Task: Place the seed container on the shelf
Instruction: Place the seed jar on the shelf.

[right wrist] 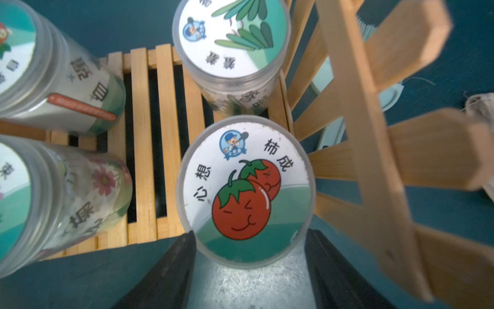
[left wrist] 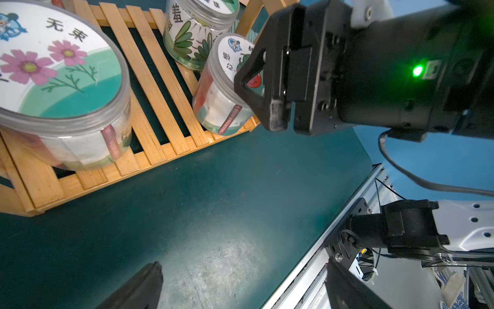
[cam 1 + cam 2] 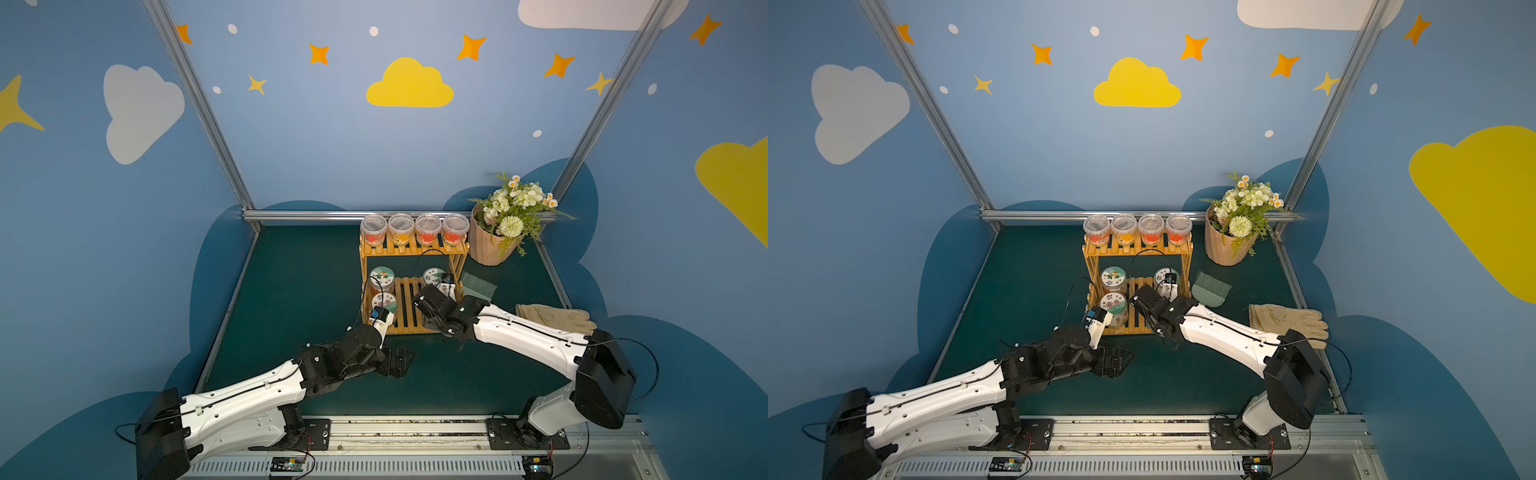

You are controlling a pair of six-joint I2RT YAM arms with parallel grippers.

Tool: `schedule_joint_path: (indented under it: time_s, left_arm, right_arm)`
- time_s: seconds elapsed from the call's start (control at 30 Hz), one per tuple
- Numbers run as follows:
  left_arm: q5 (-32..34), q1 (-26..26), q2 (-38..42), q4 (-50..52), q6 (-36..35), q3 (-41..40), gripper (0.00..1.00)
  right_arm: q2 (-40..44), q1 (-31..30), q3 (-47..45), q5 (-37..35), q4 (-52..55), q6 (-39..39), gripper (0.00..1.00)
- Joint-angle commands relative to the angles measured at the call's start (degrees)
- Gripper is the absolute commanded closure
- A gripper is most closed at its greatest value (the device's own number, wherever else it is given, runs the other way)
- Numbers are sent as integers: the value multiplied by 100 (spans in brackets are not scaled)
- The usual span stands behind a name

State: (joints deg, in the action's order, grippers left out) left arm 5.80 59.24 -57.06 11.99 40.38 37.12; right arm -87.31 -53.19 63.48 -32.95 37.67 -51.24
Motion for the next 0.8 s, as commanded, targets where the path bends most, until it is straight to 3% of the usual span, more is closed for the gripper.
schedule_joint_path:
  time_s: [0.0, 0.2, 0.5, 0.77]
  left_arm:
    - [-33, -16, 23, 170, -79, 184, 0]
    - [-5, -18, 46, 51, -4, 76, 0]
    - [38, -10, 47, 170, -98, 137, 0]
    - [44, -43, 119, 170, -119, 102, 0]
  right_arm:
    - [-84, 113, 18, -362, -34, -19, 32]
    - [-61, 177, -38, -57, -234, 218, 32]
    - [526, 83, -99, 871, -185, 968, 13]
    - [483, 71, -224, 1487, -66, 1065, 12]
